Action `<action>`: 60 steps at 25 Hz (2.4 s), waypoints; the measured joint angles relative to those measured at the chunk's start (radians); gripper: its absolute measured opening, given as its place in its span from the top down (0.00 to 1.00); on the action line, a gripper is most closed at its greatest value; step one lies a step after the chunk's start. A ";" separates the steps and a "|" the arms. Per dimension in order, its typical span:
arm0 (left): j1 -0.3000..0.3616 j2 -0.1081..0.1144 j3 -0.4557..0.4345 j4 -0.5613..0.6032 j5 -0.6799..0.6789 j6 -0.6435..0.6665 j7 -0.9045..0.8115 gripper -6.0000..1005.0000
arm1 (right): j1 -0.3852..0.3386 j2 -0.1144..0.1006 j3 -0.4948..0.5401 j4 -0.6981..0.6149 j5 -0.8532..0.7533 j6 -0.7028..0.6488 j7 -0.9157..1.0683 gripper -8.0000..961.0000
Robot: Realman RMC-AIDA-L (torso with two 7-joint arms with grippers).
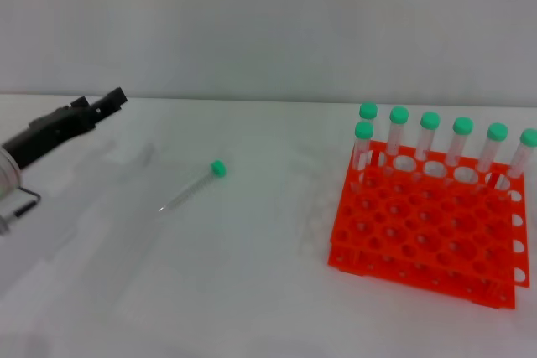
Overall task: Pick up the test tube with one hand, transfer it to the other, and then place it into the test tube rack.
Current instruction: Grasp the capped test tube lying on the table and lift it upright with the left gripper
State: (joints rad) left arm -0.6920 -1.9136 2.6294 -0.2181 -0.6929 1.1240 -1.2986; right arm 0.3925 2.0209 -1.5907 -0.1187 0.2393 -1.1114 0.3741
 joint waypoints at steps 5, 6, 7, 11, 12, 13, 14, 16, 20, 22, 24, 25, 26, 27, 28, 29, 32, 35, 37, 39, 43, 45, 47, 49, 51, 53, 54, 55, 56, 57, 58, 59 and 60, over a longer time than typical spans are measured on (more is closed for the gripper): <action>-0.083 0.024 0.218 -0.206 0.109 0.053 -0.318 0.16 | 0.003 -0.002 0.000 0.000 0.000 0.002 -0.005 0.12; -0.103 0.029 0.217 -0.246 0.164 0.074 -0.357 0.16 | 0.005 -0.002 0.000 0.000 0.000 0.002 -0.005 0.12; -0.125 0.034 0.217 -0.283 0.219 0.094 -0.399 0.16 | 0.007 -0.002 0.000 0.000 0.000 0.003 -0.006 0.12; -0.200 0.065 0.217 -0.381 0.401 0.139 -0.537 0.16 | 0.010 -0.002 0.000 -0.001 -0.001 0.005 -0.008 0.12; -0.218 0.075 0.217 -0.398 0.442 0.149 -0.563 0.16 | 0.011 -0.002 0.000 -0.001 -0.001 0.005 -0.009 0.12; -0.234 0.085 0.217 -0.412 0.480 0.158 -0.585 0.16 | 0.013 -0.002 0.000 -0.001 -0.001 0.005 -0.009 0.12; -0.250 0.095 0.217 -0.421 0.522 0.168 -0.610 0.16 | 0.014 -0.002 0.000 -0.001 -0.001 0.006 -0.009 0.12; -0.288 0.115 0.217 -0.429 0.620 0.181 -0.661 0.16 | 0.018 -0.002 0.000 -0.001 -0.001 0.006 -0.009 0.12; -0.370 0.135 0.216 -0.434 0.813 0.193 -0.739 0.16 | 0.027 -0.002 0.000 -0.002 -0.002 0.006 -0.009 0.12; -0.397 0.134 0.217 -0.436 0.868 0.194 -0.755 0.16 | 0.031 -0.002 -0.001 -0.002 -0.002 0.006 -0.009 0.12; -0.404 0.131 0.217 -0.436 0.878 0.194 -0.756 0.16 | 0.034 -0.002 -0.003 -0.003 -0.003 0.006 -0.009 0.12; -0.413 0.125 0.217 -0.434 0.884 0.186 -0.754 0.16 | 0.035 -0.002 -0.003 -0.003 -0.003 0.006 -0.009 0.12; -0.413 0.124 0.217 -0.433 0.883 0.183 -0.754 0.16 | 0.036 -0.002 -0.003 -0.003 -0.003 0.006 -0.009 0.12; -0.414 0.123 0.218 -0.430 0.880 0.178 -0.752 0.16 | 0.036 -0.002 -0.003 -0.003 -0.003 0.006 -0.009 0.12; -0.414 0.123 0.218 -0.429 0.880 0.174 -0.752 0.16 | 0.037 -0.002 -0.003 -0.003 -0.003 0.006 -0.008 0.12; -0.415 0.123 0.218 -0.428 0.879 0.169 -0.751 0.16 | 0.037 -0.002 -0.003 -0.003 -0.003 0.006 -0.008 0.12; -0.415 0.118 0.218 -0.427 0.879 0.154 -0.747 0.16 | 0.036 -0.002 -0.001 -0.003 -0.001 0.005 -0.005 0.12; -0.412 0.111 0.218 -0.426 0.879 0.139 -0.740 0.16 | 0.037 -0.002 -0.001 -0.003 0.000 0.005 -0.004 0.12; -0.410 0.105 0.218 -0.426 0.879 0.133 -0.737 0.16 | 0.041 -0.002 0.000 -0.003 0.000 0.005 -0.003 0.12; -0.408 0.099 0.218 -0.425 0.879 0.129 -0.731 0.16 | 0.046 -0.002 0.000 -0.003 0.000 0.005 -0.003 0.12; -0.404 0.087 0.217 -0.424 0.867 0.120 -0.719 0.16 | 0.052 -0.002 0.000 -0.003 0.000 0.005 -0.004 0.12; -0.399 0.083 0.217 -0.417 0.858 0.112 -0.713 0.16 | 0.053 -0.002 0.000 -0.003 0.000 0.005 -0.004 0.12; -0.396 0.082 0.217 -0.406 0.851 0.105 -0.709 0.16 | 0.053 -0.002 0.000 -0.003 0.000 0.005 -0.003 0.12; -0.394 0.082 0.216 -0.398 0.845 0.100 -0.706 0.16 | 0.052 -0.002 0.000 -0.003 -0.001 0.005 -0.003 0.12; -0.392 0.082 0.216 -0.397 0.841 0.098 -0.704 0.16 | 0.051 -0.002 0.000 -0.003 -0.001 0.005 -0.003 0.12; -0.389 0.081 0.216 -0.397 0.836 0.096 -0.701 0.16 | 0.050 -0.002 0.000 -0.002 -0.002 0.005 -0.003 0.12; -0.388 0.079 0.216 -0.395 0.834 0.094 -0.700 0.16 | 0.050 -0.002 -0.001 -0.002 -0.002 0.005 -0.003 0.12; -0.387 0.078 0.216 -0.392 0.833 0.091 -0.700 0.16 | 0.049 -0.002 -0.001 -0.002 -0.003 0.005 -0.003 0.12; -0.385 0.077 0.216 -0.387 0.831 0.088 -0.699 0.16 | 0.049 -0.002 -0.001 -0.003 -0.004 0.005 -0.003 0.12; -0.384 0.077 0.216 -0.381 0.831 0.084 -0.699 0.16 | 0.049 -0.002 -0.002 -0.002 -0.004 0.005 -0.003 0.12; -0.381 0.077 0.216 -0.377 0.830 0.080 -0.699 0.16 | 0.049 -0.002 -0.002 -0.002 -0.005 0.005 -0.003 0.12; -0.379 0.076 0.216 -0.374 0.830 0.079 -0.699 0.16 | 0.049 -0.002 -0.002 -0.002 -0.005 0.005 -0.003 0.12; -0.377 0.076 0.216 -0.373 0.829 0.078 -0.699 0.16 | 0.049 -0.002 -0.002 -0.002 -0.005 0.005 -0.003 0.12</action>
State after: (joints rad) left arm -1.0691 -1.8372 2.8454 -0.5914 0.1364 1.2021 -1.9981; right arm 0.4417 2.0187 -1.5924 -0.1212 0.2345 -1.1060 0.3711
